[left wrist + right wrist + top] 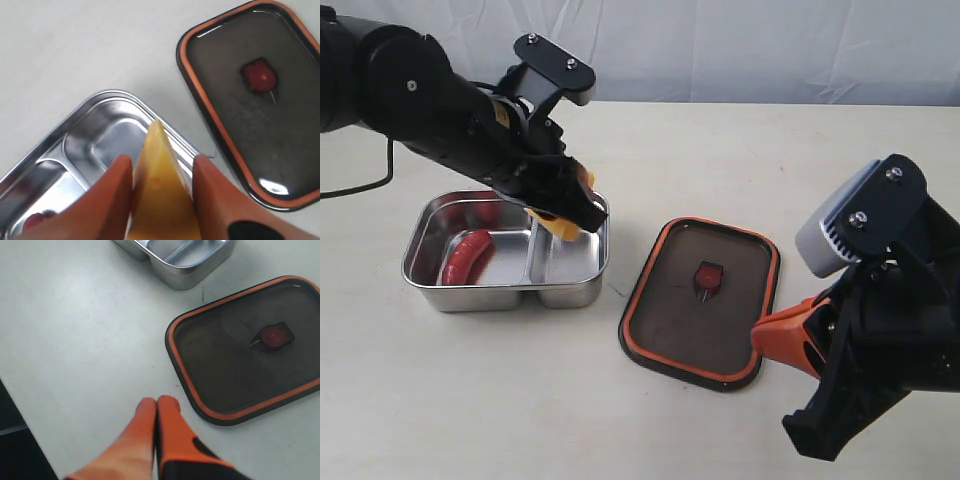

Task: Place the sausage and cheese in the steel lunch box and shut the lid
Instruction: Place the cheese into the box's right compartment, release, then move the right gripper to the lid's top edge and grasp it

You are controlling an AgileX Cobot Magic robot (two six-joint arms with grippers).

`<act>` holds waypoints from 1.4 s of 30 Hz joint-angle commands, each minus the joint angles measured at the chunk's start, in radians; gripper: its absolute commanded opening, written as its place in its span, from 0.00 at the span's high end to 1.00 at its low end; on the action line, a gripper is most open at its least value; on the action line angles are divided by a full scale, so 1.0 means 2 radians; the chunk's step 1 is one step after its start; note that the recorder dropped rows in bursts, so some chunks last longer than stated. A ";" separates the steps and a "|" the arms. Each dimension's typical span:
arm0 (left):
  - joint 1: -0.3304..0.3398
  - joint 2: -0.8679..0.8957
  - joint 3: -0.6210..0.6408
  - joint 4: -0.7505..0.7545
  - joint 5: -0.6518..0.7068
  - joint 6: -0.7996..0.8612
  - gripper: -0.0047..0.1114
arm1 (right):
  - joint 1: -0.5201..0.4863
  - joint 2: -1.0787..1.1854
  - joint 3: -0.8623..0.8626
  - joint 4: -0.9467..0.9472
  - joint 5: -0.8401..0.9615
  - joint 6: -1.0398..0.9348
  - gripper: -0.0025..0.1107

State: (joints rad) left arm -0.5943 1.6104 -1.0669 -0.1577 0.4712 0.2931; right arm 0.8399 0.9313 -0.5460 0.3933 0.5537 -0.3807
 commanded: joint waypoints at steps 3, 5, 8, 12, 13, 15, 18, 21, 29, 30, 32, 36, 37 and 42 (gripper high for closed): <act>0.007 0.033 -0.005 0.008 -0.045 -0.001 0.95 | -0.001 -0.004 0.003 -0.001 -0.004 0.003 0.98; 0.007 0.037 -0.005 0.008 -0.053 -0.001 0.91 | -0.001 -0.004 0.003 -0.001 -0.004 0.007 0.98; 0.007 0.041 -0.005 0.010 -0.055 -0.001 0.79 | -0.001 -0.004 0.003 -0.001 -0.003 0.008 0.98; 0.007 0.048 -0.005 0.010 -0.054 -0.001 0.61 | -0.001 -0.004 0.003 -0.001 -0.003 0.016 0.98; 0.007 0.050 -0.005 0.009 -0.053 -0.001 0.57 | -0.001 -0.004 0.003 -0.001 -0.003 0.020 0.98; 0.007 0.054 -0.005 0.009 -0.052 -0.001 0.53 | -0.001 -0.004 0.003 -0.001 -0.003 0.020 0.98; 0.007 0.055 -0.005 0.009 -0.050 -0.001 0.50 | -0.001 -0.004 0.003 -0.001 -0.003 0.022 0.98; 0.007 0.055 -0.005 0.009 -0.050 -0.001 0.50 | -0.001 -0.004 0.003 -0.003 -0.003 0.034 0.98; 0.007 0.034 -0.005 0.032 0.017 -0.003 0.96 | -0.001 -0.004 -0.014 -0.191 0.003 0.270 0.98; 0.007 0.028 -0.005 0.035 0.033 -0.003 0.96 | -0.001 -0.004 -0.020 -0.225 0.009 0.319 0.98; 0.007 0.013 -0.003 0.036 0.065 -0.006 0.96 | -0.001 -0.004 -0.035 -0.306 0.043 0.410 0.98; 0.007 -0.032 0.029 0.023 0.053 -0.015 0.96 | -0.001 0.000 -0.075 -0.418 0.144 0.490 0.92; 0.007 -0.046 0.043 0.013 0.041 -0.015 0.96 | -0.001 0.003 -0.087 -0.429 0.167 0.492 0.88; 0.007 -0.118 0.111 -0.042 0.012 -0.014 0.96 | -0.001 0.033 -0.127 -0.484 0.190 0.492 0.58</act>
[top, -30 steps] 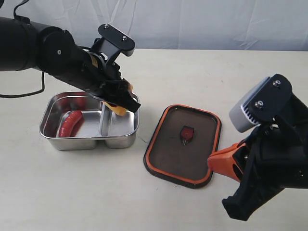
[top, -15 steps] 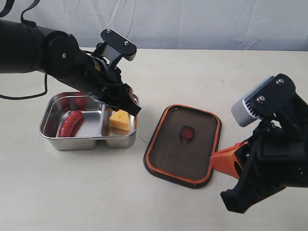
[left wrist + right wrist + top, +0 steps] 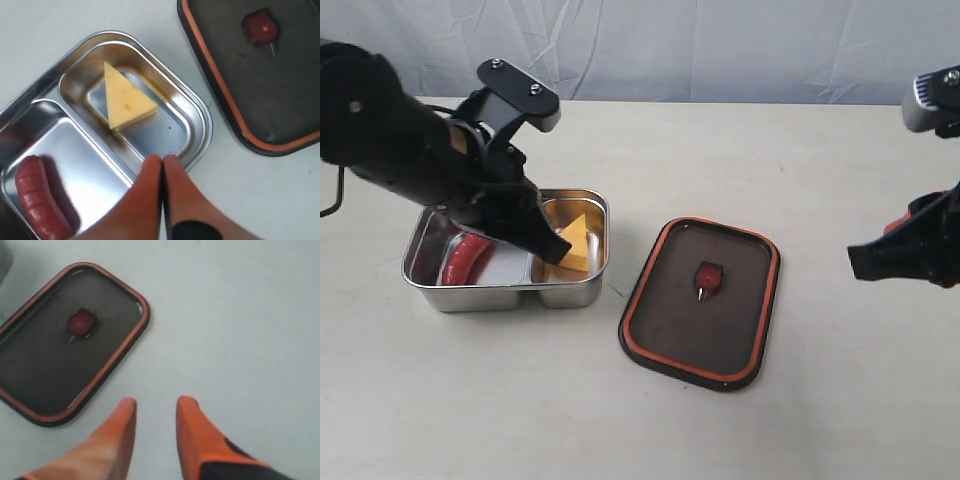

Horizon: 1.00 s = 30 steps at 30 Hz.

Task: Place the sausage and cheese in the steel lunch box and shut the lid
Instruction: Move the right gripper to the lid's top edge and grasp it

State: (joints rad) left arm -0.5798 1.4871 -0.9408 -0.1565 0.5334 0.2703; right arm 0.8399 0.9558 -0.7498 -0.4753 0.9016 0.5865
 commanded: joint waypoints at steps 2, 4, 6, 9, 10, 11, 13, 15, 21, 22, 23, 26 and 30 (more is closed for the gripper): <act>0.000 -0.086 0.068 -0.054 -0.019 -0.003 0.96 | -0.001 0.041 -0.038 -0.082 0.016 0.017 0.56; 0.000 -0.116 0.087 -0.060 -0.012 -0.003 0.96 | -0.001 0.062 -0.051 -0.101 0.016 0.024 0.56; 0.000 -0.144 0.101 -0.061 -0.003 -0.003 0.96 | -0.014 0.089 -0.067 -0.099 0.014 0.024 0.56; 0.000 -0.178 0.115 -0.064 0.007 -0.003 0.96 | -0.048 0.129 -0.091 -0.084 -0.012 0.015 0.56; 0.000 -0.187 0.117 -0.064 0.010 -0.003 0.96 | -0.060 0.143 -0.097 -0.078 -0.024 0.007 0.56; 0.000 -0.198 0.120 -0.065 0.016 -0.003 0.96 | -0.076 0.157 -0.104 -0.065 -0.039 -0.006 0.56; 0.000 -0.215 0.120 -0.065 0.032 -0.003 0.96 | -0.108 0.183 -0.119 -0.025 -0.061 -0.043 0.56; 0.000 -0.230 0.120 -0.065 0.045 -0.003 0.96 | -0.137 0.215 -0.135 0.030 -0.074 -0.102 0.56; 0.000 -0.253 0.120 -0.065 0.068 -0.003 0.96 | -0.193 0.314 -0.182 0.177 -0.068 -0.271 0.56; 0.000 -0.255 0.120 -0.065 0.070 -0.003 0.96 | -0.196 0.326 -0.187 0.191 -0.068 -0.281 0.56; 0.000 -0.255 0.120 -0.065 0.071 -0.003 0.96 | -0.200 0.345 -0.195 0.200 -0.068 -0.293 0.56; 0.000 -0.255 0.120 -0.065 0.073 -0.002 0.96 | -0.201 0.388 -0.209 0.202 -0.068 -0.296 0.56; 0.000 -0.255 0.120 -0.064 0.073 -0.002 0.96 | -0.201 0.438 -0.223 0.207 -0.068 -0.296 0.56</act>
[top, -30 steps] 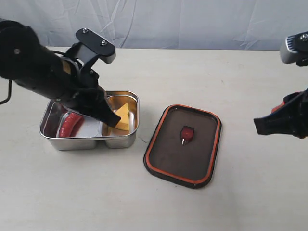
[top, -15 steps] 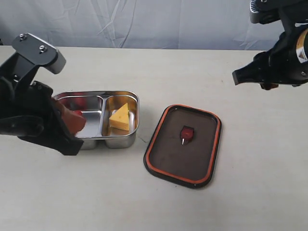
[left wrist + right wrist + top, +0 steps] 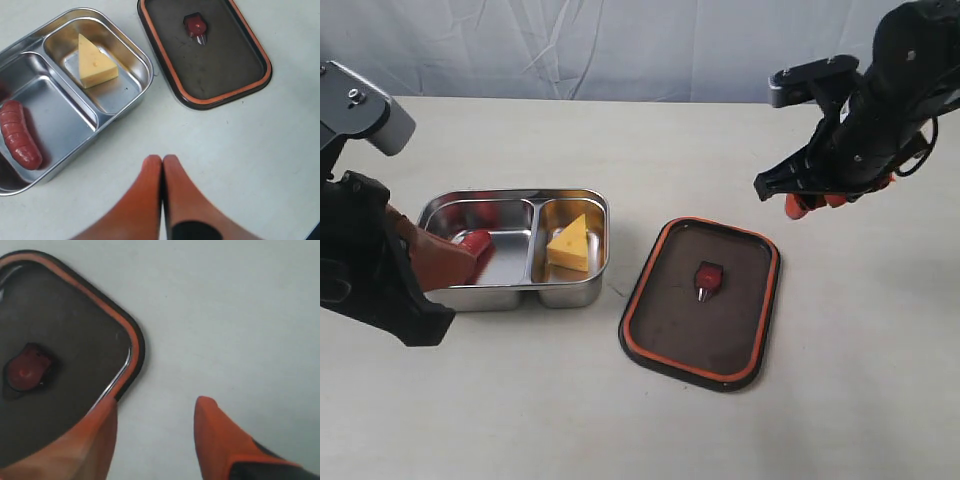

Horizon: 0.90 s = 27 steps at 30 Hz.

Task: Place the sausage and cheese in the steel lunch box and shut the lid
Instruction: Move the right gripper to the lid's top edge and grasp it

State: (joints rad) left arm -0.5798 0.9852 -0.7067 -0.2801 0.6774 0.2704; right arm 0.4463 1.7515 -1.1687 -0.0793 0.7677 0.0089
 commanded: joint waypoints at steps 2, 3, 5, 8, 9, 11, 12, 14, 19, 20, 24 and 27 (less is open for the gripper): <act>0.000 -0.004 0.003 -0.002 0.001 -0.002 0.96 | -0.004 0.061 -0.017 0.014 -0.008 -0.008 0.56; 0.000 -0.004 0.003 -0.002 0.001 -0.002 0.96 | -0.004 0.068 -0.017 0.017 -0.013 -0.010 0.56; 0.000 -0.004 0.003 -0.002 0.001 -0.002 0.96 | -0.004 0.080 -0.017 0.027 -0.026 -0.016 0.56; 0.000 -0.004 0.003 -0.002 0.001 -0.002 0.96 | -0.004 0.092 -0.017 0.033 -0.048 -0.020 0.56; 0.000 -0.004 0.003 -0.002 0.001 -0.002 0.96 | -0.004 0.095 -0.017 0.033 -0.054 -0.020 0.56; 0.000 -0.004 0.003 -0.002 0.001 -0.002 0.96 | -0.004 0.101 -0.017 0.033 -0.070 -0.020 0.56; 0.000 -0.004 0.003 -0.002 0.001 -0.002 0.96 | -0.004 0.105 -0.017 0.033 -0.075 -0.020 0.56; 0.000 -0.004 0.003 -0.002 0.001 -0.002 0.96 | -0.004 0.113 -0.017 0.035 -0.086 -0.020 0.56; 0.000 -0.004 0.003 -0.002 0.001 -0.002 0.96 | -0.004 0.128 -0.018 0.036 -0.091 -0.020 0.56; 0.000 -0.004 0.003 -0.002 0.001 -0.002 0.96 | -0.004 0.131 -0.018 0.036 -0.094 -0.020 0.56; 0.000 -0.004 0.003 -0.002 0.001 -0.002 0.96 | -0.004 0.142 -0.019 0.036 -0.105 -0.020 0.56; 0.000 -0.004 0.003 -0.002 0.001 -0.002 0.96 | -0.004 0.151 -0.023 0.040 -0.106 -0.020 0.56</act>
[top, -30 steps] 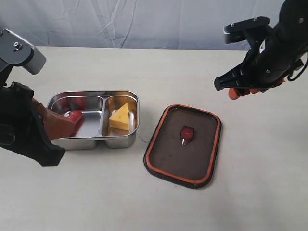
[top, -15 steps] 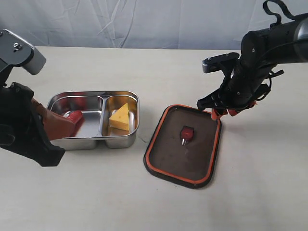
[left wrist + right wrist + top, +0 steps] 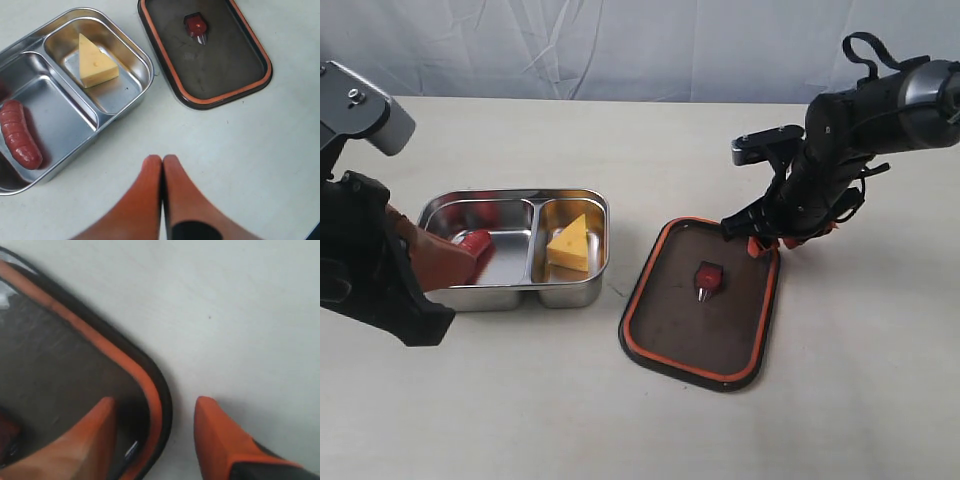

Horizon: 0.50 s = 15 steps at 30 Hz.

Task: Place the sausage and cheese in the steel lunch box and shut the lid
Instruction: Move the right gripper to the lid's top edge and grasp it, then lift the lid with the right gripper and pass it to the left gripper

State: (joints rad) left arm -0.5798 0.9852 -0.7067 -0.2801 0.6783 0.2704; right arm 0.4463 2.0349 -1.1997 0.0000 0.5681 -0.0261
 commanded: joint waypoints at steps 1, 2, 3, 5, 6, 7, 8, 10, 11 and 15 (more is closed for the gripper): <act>0.000 -0.004 0.003 -0.002 0.001 -0.002 0.96 | -0.004 0.012 -0.009 0.000 -0.002 -0.002 0.57; 0.000 -0.004 0.003 -0.002 0.001 -0.002 0.96 | -0.004 0.016 -0.014 0.000 0.005 -0.002 0.61; 0.000 -0.004 0.003 -0.002 0.001 -0.002 0.96 | -0.004 0.020 -0.017 0.000 0.013 -0.002 0.66; 0.000 -0.004 0.003 -0.002 0.001 -0.002 0.96 | -0.004 0.023 -0.020 0.000 0.018 -0.002 0.77; 0.000 -0.004 0.003 -0.002 0.001 -0.002 0.96 | -0.004 0.023 -0.020 0.000 0.018 -0.002 0.84; 0.000 -0.004 0.003 -0.002 0.001 -0.002 0.96 | -0.004 0.023 -0.020 0.000 0.018 -0.002 0.88; 0.000 -0.004 0.003 -0.003 0.001 -0.002 0.96 | -0.004 0.022 -0.020 -0.003 0.018 -0.002 0.94; 0.000 -0.004 0.003 -0.007 0.001 -0.002 0.96 | -0.004 0.022 -0.020 -0.008 0.024 -0.002 0.99; 0.000 -0.004 0.003 -0.009 0.001 -0.002 0.96 | -0.004 0.021 -0.020 -0.013 0.028 -0.002 0.99; 0.000 -0.004 0.003 -0.018 0.001 -0.002 0.96 | -0.004 0.021 -0.020 -0.049 0.056 -0.002 0.99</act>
State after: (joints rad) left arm -0.5798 0.9852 -0.7067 -0.2921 0.6783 0.2704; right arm 0.4447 2.0701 -1.2401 -0.0437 0.6209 -0.0282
